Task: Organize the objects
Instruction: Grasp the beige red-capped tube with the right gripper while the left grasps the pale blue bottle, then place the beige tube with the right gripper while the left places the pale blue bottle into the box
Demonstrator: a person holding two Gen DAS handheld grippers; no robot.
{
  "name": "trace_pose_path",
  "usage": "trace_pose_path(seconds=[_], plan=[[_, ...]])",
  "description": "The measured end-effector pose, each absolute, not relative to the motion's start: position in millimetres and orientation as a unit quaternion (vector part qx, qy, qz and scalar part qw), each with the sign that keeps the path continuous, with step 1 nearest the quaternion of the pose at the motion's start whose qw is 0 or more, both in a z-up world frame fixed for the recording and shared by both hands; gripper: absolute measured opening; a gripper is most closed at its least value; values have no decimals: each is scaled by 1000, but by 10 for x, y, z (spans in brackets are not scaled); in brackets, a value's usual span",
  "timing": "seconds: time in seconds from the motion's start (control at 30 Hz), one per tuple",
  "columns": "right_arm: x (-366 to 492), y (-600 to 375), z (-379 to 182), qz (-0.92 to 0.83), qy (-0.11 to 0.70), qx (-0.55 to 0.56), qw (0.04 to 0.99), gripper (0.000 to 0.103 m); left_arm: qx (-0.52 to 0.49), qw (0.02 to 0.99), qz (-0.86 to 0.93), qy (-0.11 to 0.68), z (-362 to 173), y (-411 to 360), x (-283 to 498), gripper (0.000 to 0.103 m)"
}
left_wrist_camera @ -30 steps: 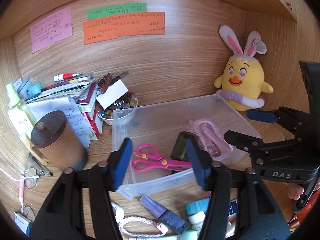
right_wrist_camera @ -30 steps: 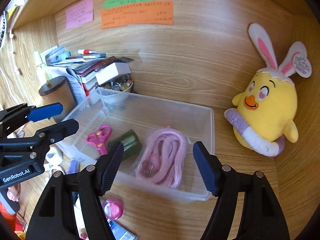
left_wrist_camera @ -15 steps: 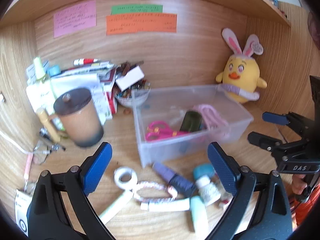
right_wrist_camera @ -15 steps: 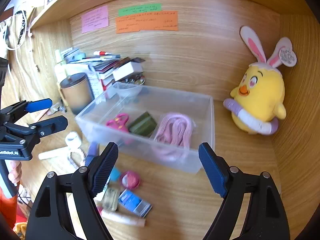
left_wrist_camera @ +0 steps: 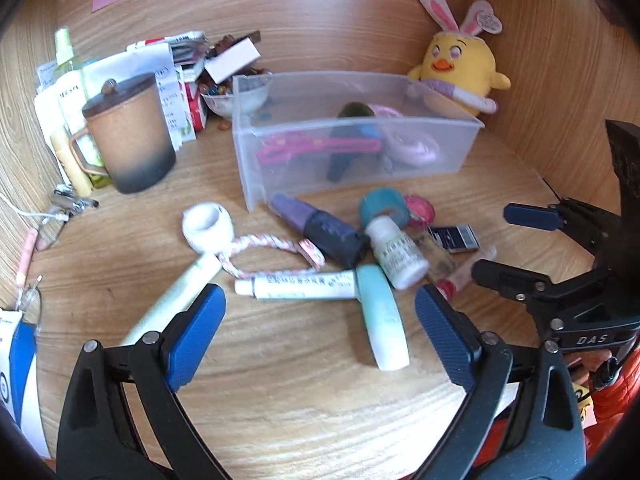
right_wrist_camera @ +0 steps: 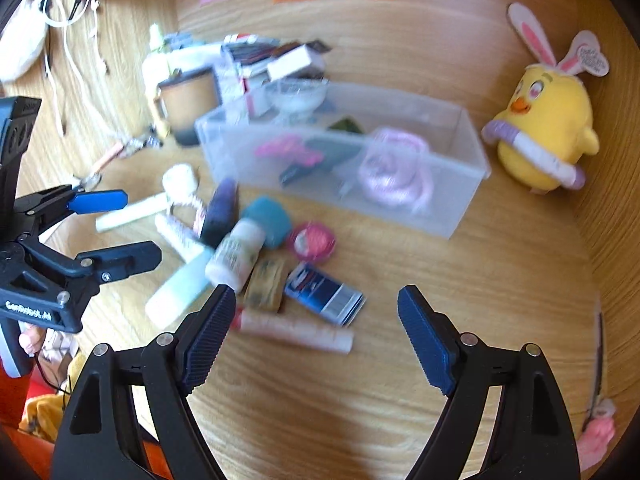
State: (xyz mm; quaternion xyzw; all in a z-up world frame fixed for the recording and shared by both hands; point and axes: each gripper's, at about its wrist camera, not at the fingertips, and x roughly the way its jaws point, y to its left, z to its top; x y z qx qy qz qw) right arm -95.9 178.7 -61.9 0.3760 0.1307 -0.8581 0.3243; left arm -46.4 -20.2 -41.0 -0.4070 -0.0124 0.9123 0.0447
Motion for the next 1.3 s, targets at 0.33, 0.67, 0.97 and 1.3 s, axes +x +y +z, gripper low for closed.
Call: trace_pose_path(seconds=[0.33, 0.67, 0.97, 1.3], plan=[[-895, 1659, -772, -826, 166, 390, 372, 46, -432, 82, 898, -15, -598, -14, -440, 58], [-808, 1733, -824, -808, 186, 406, 383, 20, -432, 91, 897, -12, -674, 67, -461, 31], [-706, 1731, -822, -816, 164, 397, 386, 14, -415, 85, 906, 20, -664, 182, -333, 19], [-793, 1867, -552, -844, 123, 369, 369, 14, -374, 75, 924, 10, -359, 72, -317, 14]])
